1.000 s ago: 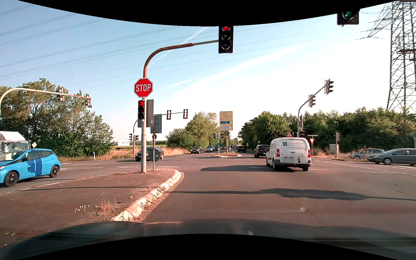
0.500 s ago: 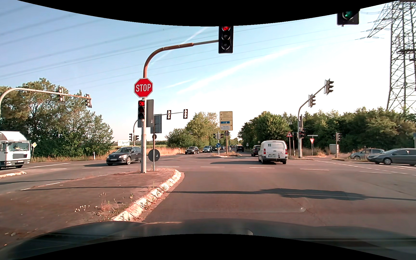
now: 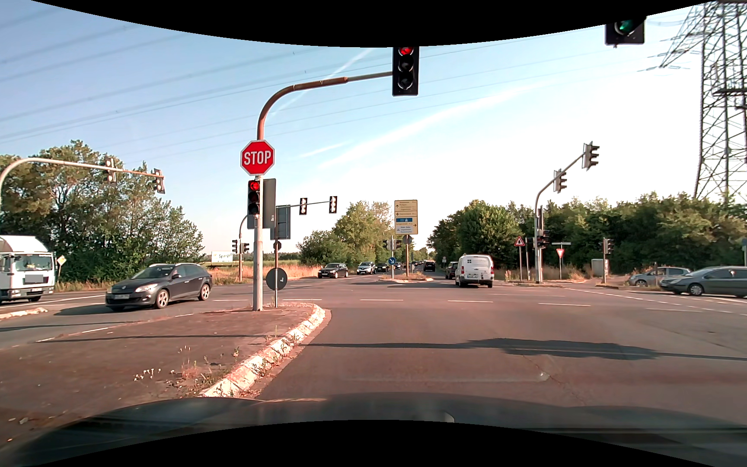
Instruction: Follow the waypoints while adhering to traffic rules and regulations
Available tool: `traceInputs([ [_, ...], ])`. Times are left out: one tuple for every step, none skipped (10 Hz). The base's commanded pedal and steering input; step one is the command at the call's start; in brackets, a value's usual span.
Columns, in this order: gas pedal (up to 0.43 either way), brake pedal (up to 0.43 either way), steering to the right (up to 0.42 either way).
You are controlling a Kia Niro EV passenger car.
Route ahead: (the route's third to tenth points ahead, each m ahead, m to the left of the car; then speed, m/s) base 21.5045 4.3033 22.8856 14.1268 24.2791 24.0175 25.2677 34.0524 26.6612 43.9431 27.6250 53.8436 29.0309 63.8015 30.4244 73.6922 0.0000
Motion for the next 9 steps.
traceInputs([
  [0.000,0.287,-0.002],
  [0.000,0.287,-0.002],
  [0.000,0.287,-0.002],
  [0.000,0.287,-0.002],
  [0.000,0.287,-0.002],
  [0.000,0.287,-0.002],
  [0.000,0.287,-0.002],
  [0.000,0.287,-0.002],
  [0.000,0.287,-0.002],
])
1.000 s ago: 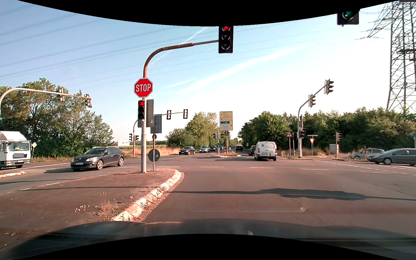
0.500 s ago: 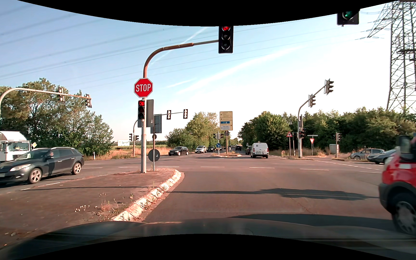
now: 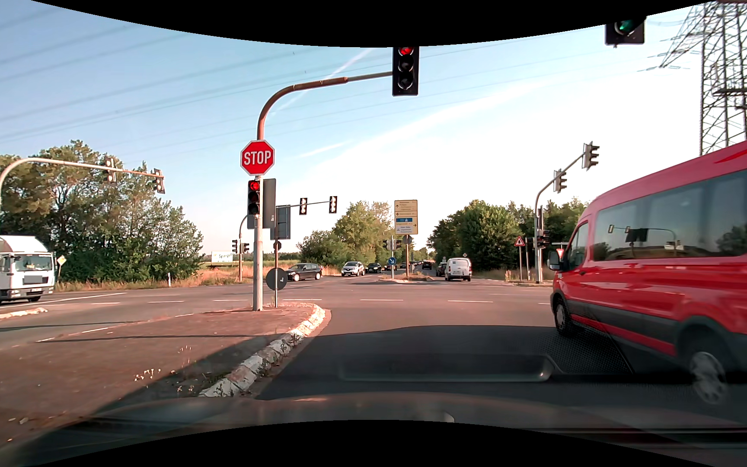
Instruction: Follow the waypoints while adhering to traffic rules and regulations
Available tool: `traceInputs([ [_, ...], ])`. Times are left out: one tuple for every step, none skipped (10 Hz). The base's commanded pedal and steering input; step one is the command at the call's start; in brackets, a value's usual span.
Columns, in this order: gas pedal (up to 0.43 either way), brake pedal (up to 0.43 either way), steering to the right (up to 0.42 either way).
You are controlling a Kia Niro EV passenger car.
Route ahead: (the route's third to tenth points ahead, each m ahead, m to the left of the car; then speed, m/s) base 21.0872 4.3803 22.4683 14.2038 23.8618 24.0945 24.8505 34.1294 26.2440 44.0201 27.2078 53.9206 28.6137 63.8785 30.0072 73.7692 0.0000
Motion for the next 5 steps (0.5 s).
traceInputs([
  [0.000,0.287,-0.002],
  [0.000,0.287,-0.002],
  [0.000,0.287,-0.002],
  [0.000,0.287,-0.002],
  [0.000,0.287,-0.002],
])
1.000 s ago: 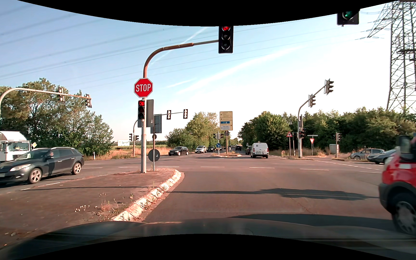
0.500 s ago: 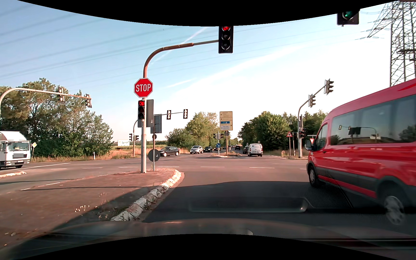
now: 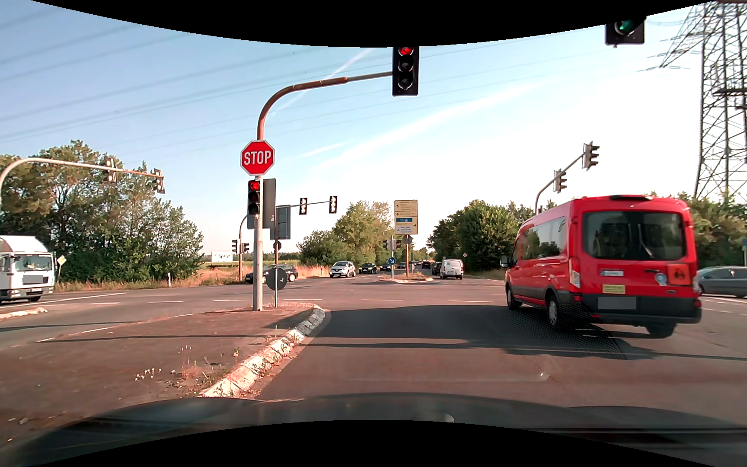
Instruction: Follow the waypoints while adhering to traffic rules and regulations
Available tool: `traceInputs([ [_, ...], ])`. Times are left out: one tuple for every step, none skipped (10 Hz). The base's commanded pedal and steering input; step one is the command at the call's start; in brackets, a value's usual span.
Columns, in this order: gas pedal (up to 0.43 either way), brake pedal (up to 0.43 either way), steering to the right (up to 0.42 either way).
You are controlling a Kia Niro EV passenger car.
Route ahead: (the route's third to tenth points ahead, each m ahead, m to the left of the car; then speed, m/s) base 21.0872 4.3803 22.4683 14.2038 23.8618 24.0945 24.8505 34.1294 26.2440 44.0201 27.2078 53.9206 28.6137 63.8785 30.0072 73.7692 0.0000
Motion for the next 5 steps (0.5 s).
traceInputs([
  [0.000,0.287,-0.002],
  [0.000,0.287,-0.002],
  [0.000,0.287,-0.002],
  [0.000,0.287,-0.002],
  [0.000,0.287,-0.002],
])
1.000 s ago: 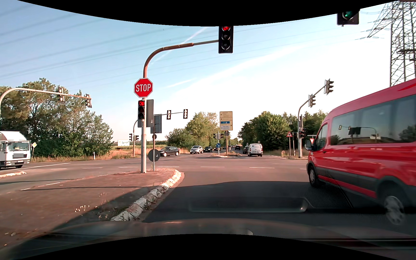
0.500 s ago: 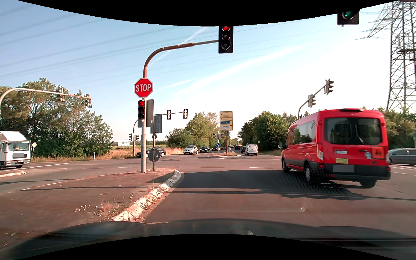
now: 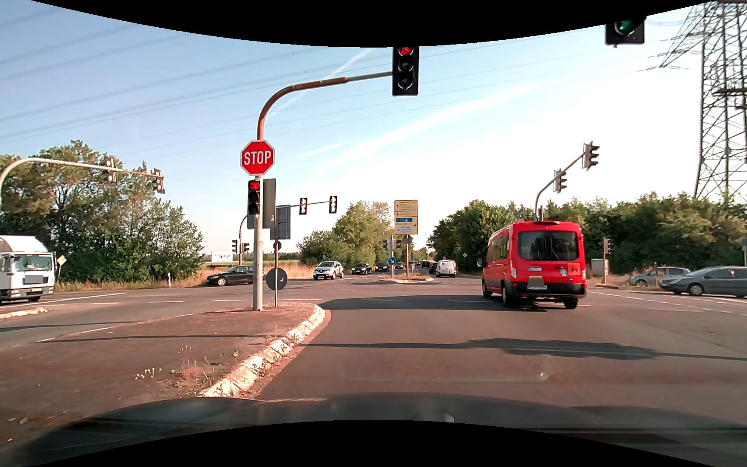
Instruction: Follow the waypoints while adhering to traffic rules and regulations
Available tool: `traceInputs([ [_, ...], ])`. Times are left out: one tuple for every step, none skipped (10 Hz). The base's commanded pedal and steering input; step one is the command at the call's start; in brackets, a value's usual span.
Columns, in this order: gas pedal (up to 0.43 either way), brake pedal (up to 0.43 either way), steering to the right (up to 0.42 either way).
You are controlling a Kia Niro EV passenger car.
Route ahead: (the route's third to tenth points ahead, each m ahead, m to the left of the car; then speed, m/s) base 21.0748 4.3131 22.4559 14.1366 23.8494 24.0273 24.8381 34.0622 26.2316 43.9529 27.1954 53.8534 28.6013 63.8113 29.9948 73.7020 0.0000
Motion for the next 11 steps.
traceInputs([
  [0.000,0.287,-0.002],
  [0.000,0.287,-0.002],
  [0.000,0.287,-0.002],
  [0.000,0.287,-0.002],
  [0.000,0.287,-0.002],
  [0.000,0.287,-0.002],
  [0.000,0.287,-0.002],
  [0.000,0.287,-0.002],
  [0.000,0.287,-0.002],
  [0.000,0.287,-0.002],
  [0.000,0.287,-0.002],
])
